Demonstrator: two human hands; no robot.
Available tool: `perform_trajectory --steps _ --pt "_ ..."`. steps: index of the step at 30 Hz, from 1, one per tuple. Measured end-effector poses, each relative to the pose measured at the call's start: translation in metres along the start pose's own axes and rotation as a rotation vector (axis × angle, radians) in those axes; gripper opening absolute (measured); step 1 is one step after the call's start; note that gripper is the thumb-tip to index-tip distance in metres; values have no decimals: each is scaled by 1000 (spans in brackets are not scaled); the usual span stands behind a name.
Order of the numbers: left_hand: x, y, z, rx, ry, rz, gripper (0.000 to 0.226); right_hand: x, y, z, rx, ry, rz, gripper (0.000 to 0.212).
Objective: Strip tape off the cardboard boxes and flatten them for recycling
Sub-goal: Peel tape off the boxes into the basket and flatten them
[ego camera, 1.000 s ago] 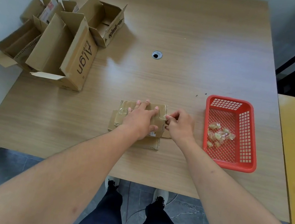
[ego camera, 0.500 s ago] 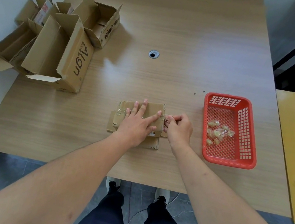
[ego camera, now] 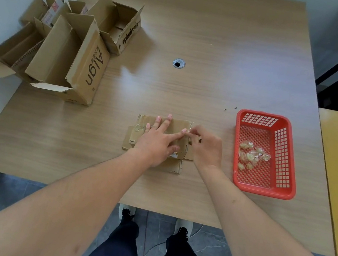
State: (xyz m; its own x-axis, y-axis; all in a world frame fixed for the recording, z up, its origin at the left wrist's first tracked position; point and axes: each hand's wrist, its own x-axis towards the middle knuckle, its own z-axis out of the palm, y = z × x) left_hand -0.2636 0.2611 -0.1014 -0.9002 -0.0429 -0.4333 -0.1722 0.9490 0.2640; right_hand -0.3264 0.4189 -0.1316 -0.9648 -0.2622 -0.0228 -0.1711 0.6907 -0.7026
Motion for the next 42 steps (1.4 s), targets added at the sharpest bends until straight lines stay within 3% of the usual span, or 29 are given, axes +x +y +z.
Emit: perform_trajectory --steps 2,5,12,16,18,20,25,27,30,36,39,42 --pt "1 0 0 -15 3 -3 57 1 9 -3 15 -75 -157 11" --pt "3 -2 0 -11 6 -2 57 5 12 -14 5 -201 -199 18" --pt "3 1 -3 -15 -8 -13 59 21 0 -22 -77 -204 -21 19" --pt "2 1 -4 -34 0 -13 59 22 -4 -16 -118 -202 33 2" --pt "0 0 -2 -24 7 -3 58 24 -3 -14 -72 -176 104 12" --pt "0 -2 -2 -15 7 11 58 25 0 -10 69 -184 231 20" --pt "-1 -3 -3 -14 1 16 58 18 4 3 663 -34 617 11" --pt "-2 -2 -3 -14 -5 15 58 15 -3 0 726 28 647 9" --pt "-2 -3 -3 -35 2 13 57 19 -5 -6 569 17 486 11" --pt "1 -3 -3 -55 7 7 57 28 9 -17 -44 -72 -73 3" --pt "0 -2 -3 -57 8 5 58 26 11 -16 -135 -72 -246 5" --pt "-1 -2 -2 -63 11 0 56 24 10 -14 -66 -97 -293 6"
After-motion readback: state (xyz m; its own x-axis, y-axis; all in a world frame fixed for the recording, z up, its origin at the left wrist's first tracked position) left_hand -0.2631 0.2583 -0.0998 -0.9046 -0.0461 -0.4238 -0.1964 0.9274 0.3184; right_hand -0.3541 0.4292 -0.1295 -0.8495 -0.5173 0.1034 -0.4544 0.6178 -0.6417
